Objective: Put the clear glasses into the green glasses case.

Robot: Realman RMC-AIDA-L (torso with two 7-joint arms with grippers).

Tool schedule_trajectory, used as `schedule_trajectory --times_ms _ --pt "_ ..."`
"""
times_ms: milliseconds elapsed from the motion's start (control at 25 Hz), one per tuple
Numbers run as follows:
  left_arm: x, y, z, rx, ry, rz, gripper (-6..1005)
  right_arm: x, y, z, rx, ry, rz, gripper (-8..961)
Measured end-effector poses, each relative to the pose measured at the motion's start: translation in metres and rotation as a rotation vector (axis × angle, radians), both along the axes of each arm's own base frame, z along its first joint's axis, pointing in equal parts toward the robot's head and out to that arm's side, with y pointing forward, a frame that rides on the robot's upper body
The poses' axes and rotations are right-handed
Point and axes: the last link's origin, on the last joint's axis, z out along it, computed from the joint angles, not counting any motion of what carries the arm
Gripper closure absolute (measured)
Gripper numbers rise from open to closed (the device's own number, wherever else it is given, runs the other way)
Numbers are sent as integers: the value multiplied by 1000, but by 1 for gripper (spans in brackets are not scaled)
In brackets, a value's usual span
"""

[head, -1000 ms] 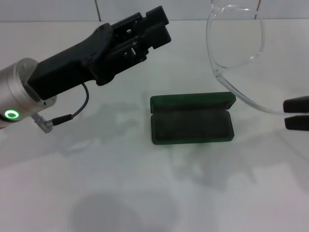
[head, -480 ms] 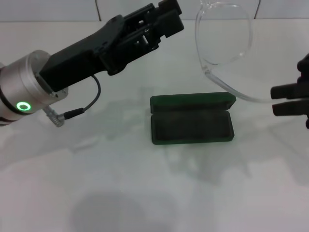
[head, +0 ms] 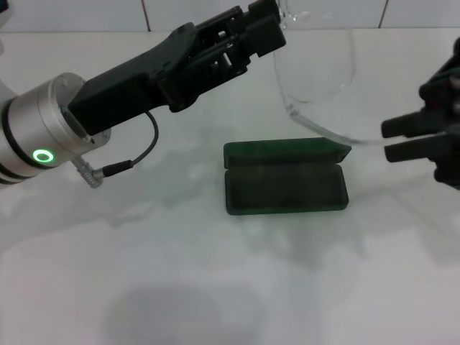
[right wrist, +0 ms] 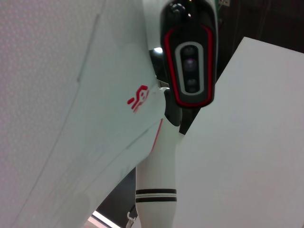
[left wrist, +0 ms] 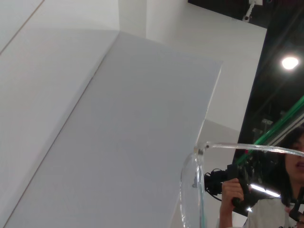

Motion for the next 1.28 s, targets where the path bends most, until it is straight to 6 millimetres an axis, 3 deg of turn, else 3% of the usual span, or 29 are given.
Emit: schedule_trajectory --times_ms 560,1280 --pt "0 0 -1 5 1 3 496 -9 14 -16 -52 -32 5 873" --pt "-4 3 -1 14 0 48 498 -11 14 -26 -85 -51 2 865"
